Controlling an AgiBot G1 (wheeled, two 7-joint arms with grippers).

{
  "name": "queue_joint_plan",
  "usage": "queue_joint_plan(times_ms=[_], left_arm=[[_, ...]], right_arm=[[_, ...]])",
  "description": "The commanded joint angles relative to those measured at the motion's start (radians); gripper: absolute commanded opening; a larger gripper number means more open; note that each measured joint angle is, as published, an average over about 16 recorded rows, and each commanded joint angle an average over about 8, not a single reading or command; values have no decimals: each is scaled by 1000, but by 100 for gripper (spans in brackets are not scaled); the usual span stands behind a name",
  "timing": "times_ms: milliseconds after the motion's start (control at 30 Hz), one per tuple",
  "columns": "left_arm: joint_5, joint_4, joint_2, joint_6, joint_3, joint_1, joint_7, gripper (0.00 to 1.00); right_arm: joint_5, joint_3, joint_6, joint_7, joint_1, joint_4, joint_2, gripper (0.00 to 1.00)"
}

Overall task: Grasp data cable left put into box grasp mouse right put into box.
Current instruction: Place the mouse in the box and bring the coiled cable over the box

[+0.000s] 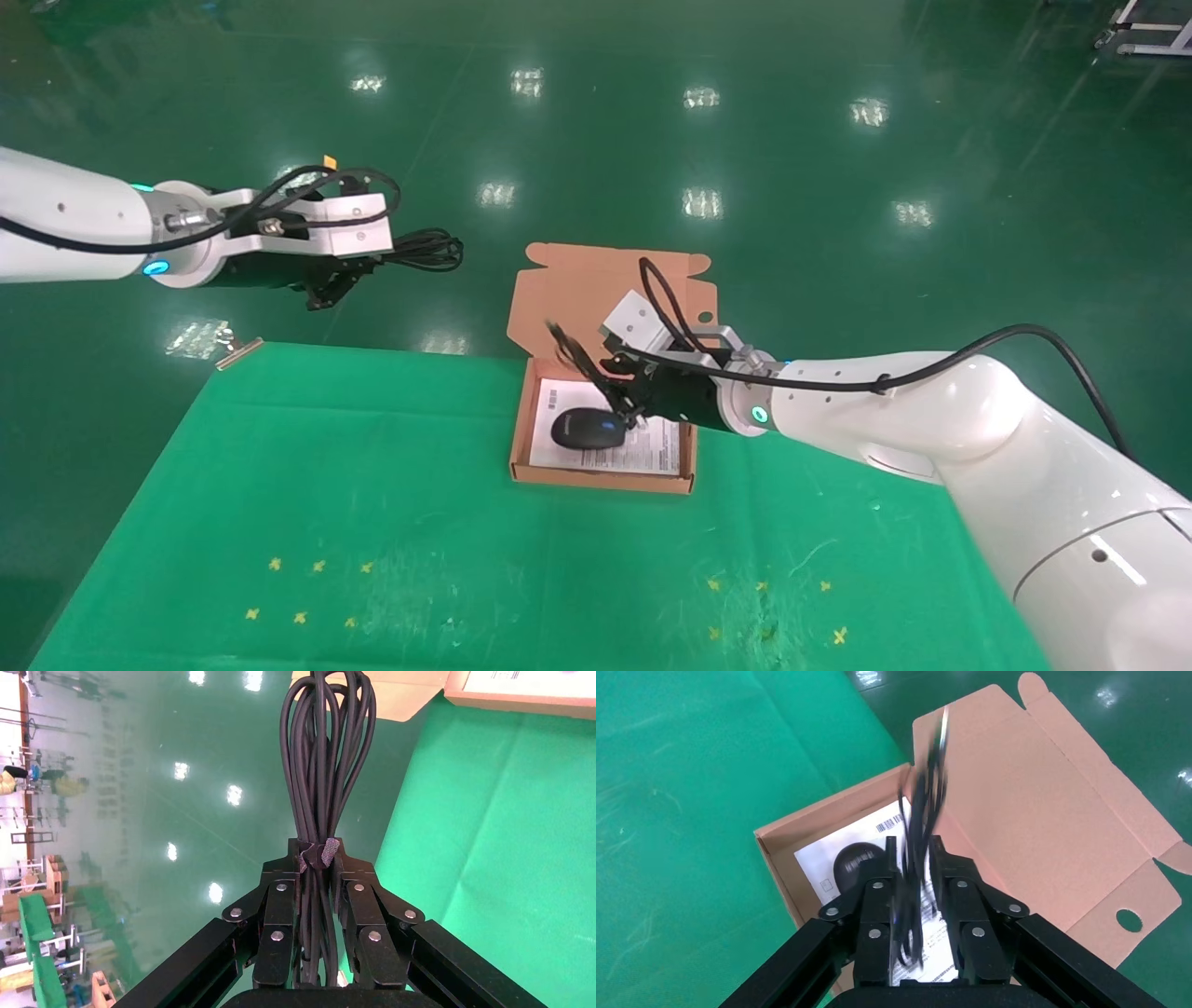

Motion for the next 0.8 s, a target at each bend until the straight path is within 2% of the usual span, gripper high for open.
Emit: queue_joint_plan(times_ms=[33, 467, 800], left_arm=[[0, 0, 0, 0, 0, 0, 0, 0], [-21, 6, 20, -21, -1, 23, 16, 0], [-124, 127, 131, -129, -9, 100, 162, 0]], right_arm=[[2, 0, -1, 0, -1, 4, 3, 100], [25, 6, 0, 1, -8, 67, 68, 100], [32, 31, 3, -12, 9, 127, 172, 100]])
